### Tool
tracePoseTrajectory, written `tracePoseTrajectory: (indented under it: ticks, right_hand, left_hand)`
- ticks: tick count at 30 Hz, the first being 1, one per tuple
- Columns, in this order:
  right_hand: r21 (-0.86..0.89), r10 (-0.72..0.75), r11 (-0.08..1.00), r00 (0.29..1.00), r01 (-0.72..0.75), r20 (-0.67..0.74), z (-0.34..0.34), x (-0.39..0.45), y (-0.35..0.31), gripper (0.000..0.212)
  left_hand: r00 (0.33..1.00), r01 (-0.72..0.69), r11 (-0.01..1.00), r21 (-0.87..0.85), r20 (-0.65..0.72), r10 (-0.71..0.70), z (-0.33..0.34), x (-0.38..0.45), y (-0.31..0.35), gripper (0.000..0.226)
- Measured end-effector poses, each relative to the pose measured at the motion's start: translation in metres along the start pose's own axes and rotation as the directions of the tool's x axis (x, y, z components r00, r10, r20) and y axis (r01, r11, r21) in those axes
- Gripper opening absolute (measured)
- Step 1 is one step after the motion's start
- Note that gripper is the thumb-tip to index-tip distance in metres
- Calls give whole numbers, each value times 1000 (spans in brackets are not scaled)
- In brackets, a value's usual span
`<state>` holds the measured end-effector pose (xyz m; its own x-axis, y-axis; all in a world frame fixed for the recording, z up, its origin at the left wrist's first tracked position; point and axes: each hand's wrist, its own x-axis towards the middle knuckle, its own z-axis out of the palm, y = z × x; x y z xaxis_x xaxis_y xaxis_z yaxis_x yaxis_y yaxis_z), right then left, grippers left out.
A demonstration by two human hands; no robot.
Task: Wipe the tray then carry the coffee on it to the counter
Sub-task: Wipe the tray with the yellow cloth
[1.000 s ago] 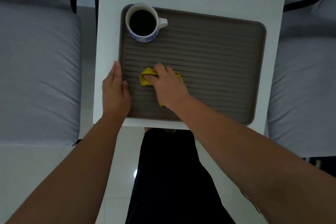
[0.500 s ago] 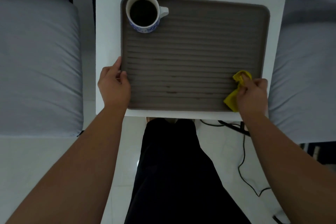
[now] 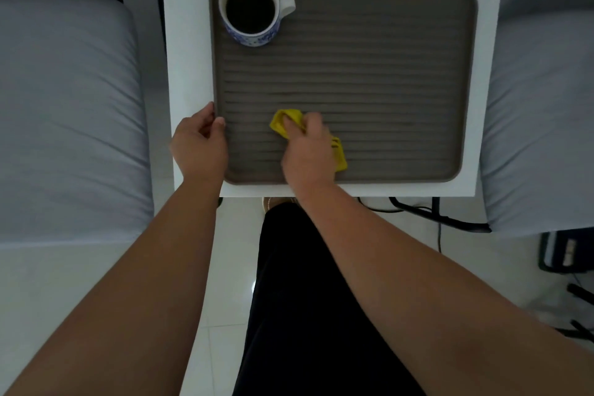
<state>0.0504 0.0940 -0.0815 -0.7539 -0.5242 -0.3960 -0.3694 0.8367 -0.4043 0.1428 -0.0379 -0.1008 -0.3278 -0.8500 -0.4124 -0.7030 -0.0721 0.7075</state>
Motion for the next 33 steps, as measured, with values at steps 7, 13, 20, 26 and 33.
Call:
tracePoseTrajectory:
  ticks: [7, 13, 20, 26, 33]
  right_hand:
    - [-43, -177, 982, 976, 184, 125, -2, 23, -18, 45]
    - [-12, 70, 997, 998, -70, 5, -19, 40, 10, 42]
    - [-146, -168, 971, 973, 191, 160, -10, 47, -52, 41]
    - [-157, -137, 975, 980, 159, 145, -20, 52, -23, 41]
    - [-114, 146, 982, 987, -153, -70, -69, 28, 111, 44]
  left_hand:
    - [998, -67, 994, 85, 17, 66, -2, -1, 5, 38]
    - [997, -76, 994, 79, 6, 76, -2, -3, 3, 37]
    - [995, -68, 998, 14, 72, 67, -7, 2, -1, 37]
    - [994, -9, 1000, 0, 111, 9, -9, 5, 8, 44]
    - [988, 16, 999, 38, 154, -22, -12, 5, 10, 48]
